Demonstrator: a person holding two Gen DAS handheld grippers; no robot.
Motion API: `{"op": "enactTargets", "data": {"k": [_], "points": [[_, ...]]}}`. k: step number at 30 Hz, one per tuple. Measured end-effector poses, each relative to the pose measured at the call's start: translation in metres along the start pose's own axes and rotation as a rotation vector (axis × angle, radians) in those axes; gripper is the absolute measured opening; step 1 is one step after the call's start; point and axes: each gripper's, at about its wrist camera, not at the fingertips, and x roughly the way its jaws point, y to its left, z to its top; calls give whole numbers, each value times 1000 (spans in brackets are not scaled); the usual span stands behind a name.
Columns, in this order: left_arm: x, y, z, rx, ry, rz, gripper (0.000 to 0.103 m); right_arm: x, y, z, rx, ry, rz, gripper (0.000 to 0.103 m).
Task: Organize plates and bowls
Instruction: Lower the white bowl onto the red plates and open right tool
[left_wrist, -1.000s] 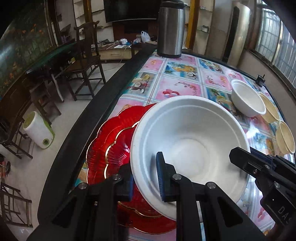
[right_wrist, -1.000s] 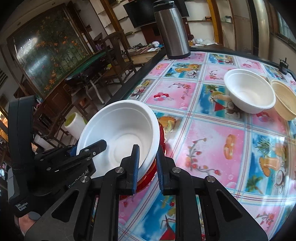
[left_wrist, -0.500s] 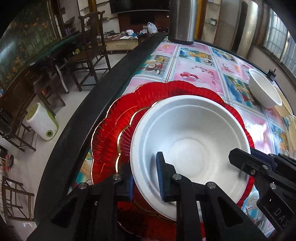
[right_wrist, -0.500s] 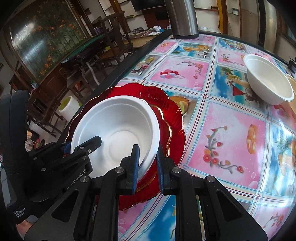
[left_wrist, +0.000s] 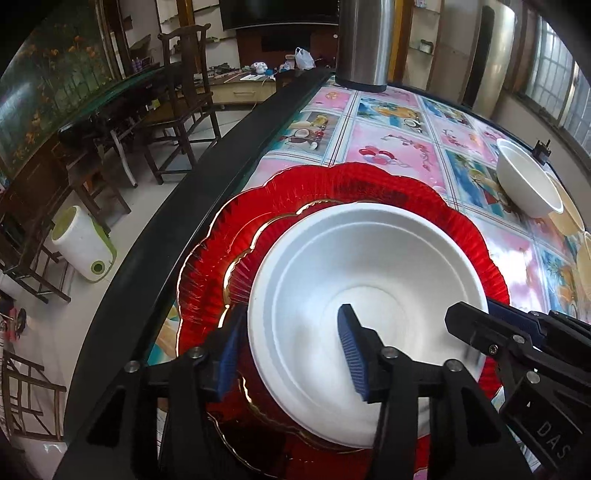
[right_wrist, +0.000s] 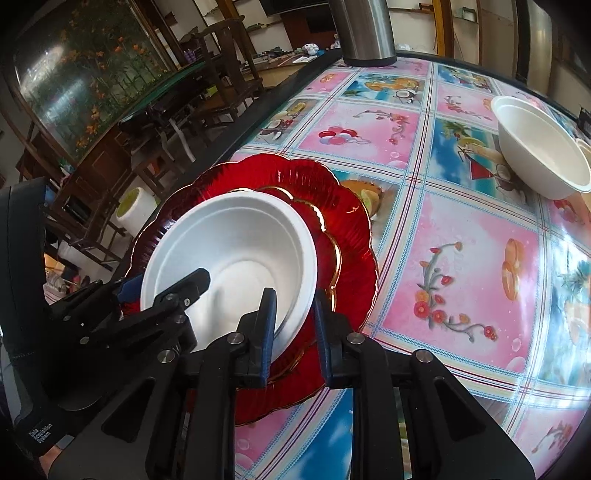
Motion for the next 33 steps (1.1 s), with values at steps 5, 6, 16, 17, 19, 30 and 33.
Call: {"op": "enactTargets", "data": {"k": [5, 6, 16, 17, 19, 30, 33], "points": [[-6, 3, 0, -16, -31, 6, 59, -6, 0, 0, -2, -14, -4, 33], [-7, 5, 0, -25, -34, -2, 59, -7, -1, 0, 2, -16, -2, 33], [-32, 6, 3, -51, -106, -4, 61, -41, -6, -5, 25, -85, 22, 33], [-35, 3, 3, -43, -116, -1, 62, -45, -8, -7, 30, -92, 24, 33], [-43, -4, 2, -32, -135, -4, 65, -54, -14, -11, 41, -106, 24, 33], [-61, -61, -1, 46, -177, -74, 73, -96, -64, -32, 146, -170, -5, 46], [-61, -77, -3, 68, -173, -94, 73, -106, -81, -39, 180, -183, -20, 46]]}}
